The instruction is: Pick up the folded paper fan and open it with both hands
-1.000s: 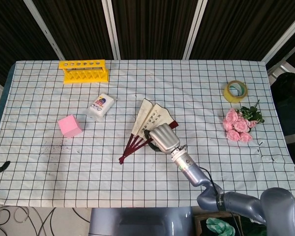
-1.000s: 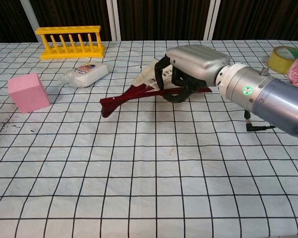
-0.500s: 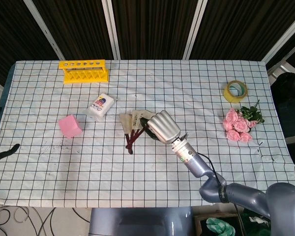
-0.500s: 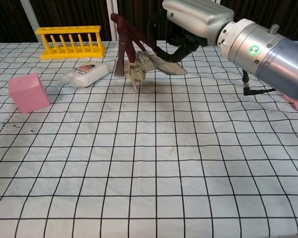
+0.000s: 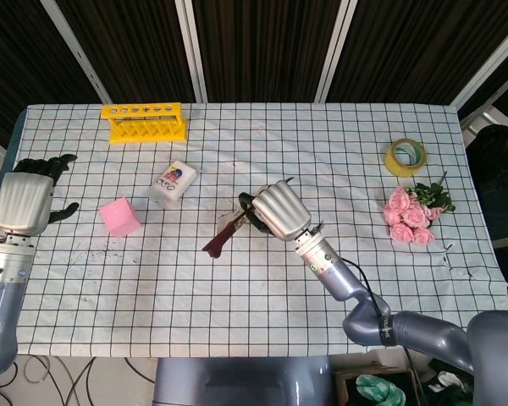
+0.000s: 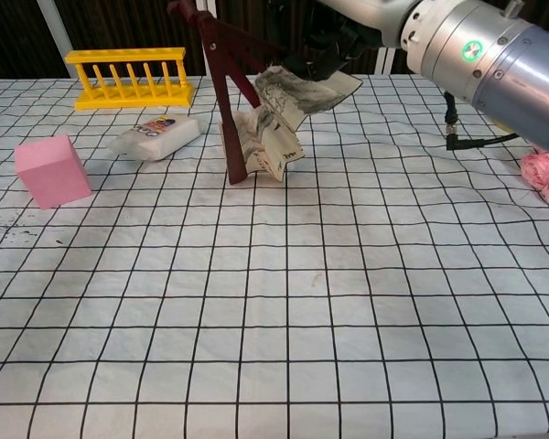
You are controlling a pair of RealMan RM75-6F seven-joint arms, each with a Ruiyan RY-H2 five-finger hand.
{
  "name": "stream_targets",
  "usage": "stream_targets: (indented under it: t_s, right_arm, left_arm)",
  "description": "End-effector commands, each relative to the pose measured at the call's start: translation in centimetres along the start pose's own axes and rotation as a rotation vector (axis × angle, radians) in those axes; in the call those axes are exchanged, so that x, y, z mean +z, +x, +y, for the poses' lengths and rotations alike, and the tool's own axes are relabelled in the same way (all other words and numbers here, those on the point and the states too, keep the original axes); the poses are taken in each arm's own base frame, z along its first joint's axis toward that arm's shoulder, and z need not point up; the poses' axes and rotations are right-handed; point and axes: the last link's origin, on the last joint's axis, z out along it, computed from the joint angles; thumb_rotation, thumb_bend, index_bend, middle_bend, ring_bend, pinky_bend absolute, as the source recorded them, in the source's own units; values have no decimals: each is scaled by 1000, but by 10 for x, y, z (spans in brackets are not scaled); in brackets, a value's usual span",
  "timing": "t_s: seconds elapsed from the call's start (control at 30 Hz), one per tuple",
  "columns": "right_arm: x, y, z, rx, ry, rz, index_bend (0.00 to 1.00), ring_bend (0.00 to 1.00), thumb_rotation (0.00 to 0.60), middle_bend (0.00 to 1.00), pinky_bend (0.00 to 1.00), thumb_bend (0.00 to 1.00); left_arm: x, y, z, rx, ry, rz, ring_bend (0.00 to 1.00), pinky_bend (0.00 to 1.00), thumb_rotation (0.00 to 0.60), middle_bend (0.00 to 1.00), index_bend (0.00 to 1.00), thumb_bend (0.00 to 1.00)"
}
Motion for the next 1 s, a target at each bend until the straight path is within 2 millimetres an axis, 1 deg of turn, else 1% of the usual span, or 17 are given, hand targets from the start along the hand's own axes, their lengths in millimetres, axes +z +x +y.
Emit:
stream_targets:
  t_s: [0.03,0.2,0.3,0.47,0.73,1.0]
  right_arm:
    - [2,2,-1,5,-12,-2,919,1000,600,1000,1000,566]
    - [6,4,-4,9,-29,-4,930,1000,600,1000,1000,567]
    - [8,4,-4,22,-54,-12,933,1000,600,1000,1000,566]
    - [14,7,-5,77,-117,-16,941,1000,600,1000,1000,568]
    - [21,14,-9,87,-146,-11,949,1000,600,1000,1000,571]
    - [31,23,-10,145,-196,5,954,1000,600,1000,1000,571]
  left_arm:
    - [2,-5,4,0,-6,-15,423,388,600,429,266,32]
    - [6,-14,13,-27,-10,-34,496,463,600,509,292,34]
    - [7,-19,18,-36,-17,-45,516,484,600,528,304,34]
    - [8,-26,29,-41,-42,-62,540,505,600,546,314,34]
    - [14,-38,47,-63,-68,-85,562,530,600,566,325,35]
    - [20,-45,57,-76,-70,-82,594,571,600,586,339,42]
